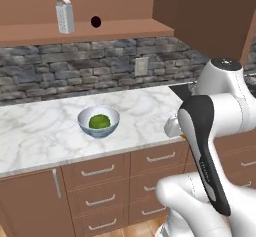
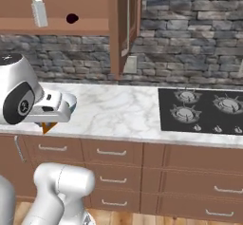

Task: Pick the cheese from the fridge and the cheese grater from the cabinet and place them next to the salad bowl.

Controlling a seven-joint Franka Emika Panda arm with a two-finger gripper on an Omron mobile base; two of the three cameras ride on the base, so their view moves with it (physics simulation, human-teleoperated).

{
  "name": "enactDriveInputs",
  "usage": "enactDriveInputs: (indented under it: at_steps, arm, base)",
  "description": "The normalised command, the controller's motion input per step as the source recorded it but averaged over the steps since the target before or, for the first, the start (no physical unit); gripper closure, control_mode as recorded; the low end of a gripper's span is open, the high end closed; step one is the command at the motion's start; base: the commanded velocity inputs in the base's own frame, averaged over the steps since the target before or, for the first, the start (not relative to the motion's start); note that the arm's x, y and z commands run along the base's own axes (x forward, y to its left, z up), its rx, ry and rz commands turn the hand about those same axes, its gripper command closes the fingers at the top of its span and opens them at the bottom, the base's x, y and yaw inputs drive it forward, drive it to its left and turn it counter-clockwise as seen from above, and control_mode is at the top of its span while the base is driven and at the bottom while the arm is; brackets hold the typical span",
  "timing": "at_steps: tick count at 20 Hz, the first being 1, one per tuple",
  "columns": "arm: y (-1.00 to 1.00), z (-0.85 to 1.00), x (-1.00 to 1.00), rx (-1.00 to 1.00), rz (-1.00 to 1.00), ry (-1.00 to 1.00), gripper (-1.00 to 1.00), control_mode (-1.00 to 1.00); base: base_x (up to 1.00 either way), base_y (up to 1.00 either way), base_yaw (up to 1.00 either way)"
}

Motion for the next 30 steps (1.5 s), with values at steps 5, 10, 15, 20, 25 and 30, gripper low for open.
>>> enactDriveInputs:
  at_steps: [5, 10, 15, 20, 25, 30]
  arm:
    - [0.00, 0.00, 0.00, 0.00, 0.00, 0.00, 1.00, 1.00]
    - [0.00, 0.00, 0.00, 0.00, 0.00, 0.00, 1.00, 1.00]
    - [0.00, 0.00, 0.00, 0.00, 0.00, 0.00, 1.00, 1.00]
    - [0.00, 0.00, 0.00, 0.00, 0.00, 0.00, 1.00, 1.00]
    - [0.00, 0.00, 0.07, 0.00, 0.00, 0.00, 1.00, -1.00]
    - [0.00, 0.00, 0.36, 0.00, 0.07, 0.00, 1.00, -1.00]
  base:
    - [0.36, 0.43, -0.36]
    - [0.41, 0.48, -0.34]
    - [0.28, 0.41, -0.25]
    - [0.00, 0.02, -0.01]
    - [0.02, 0.00, 0.00]
    - [0.00, 0.00, 0.00]
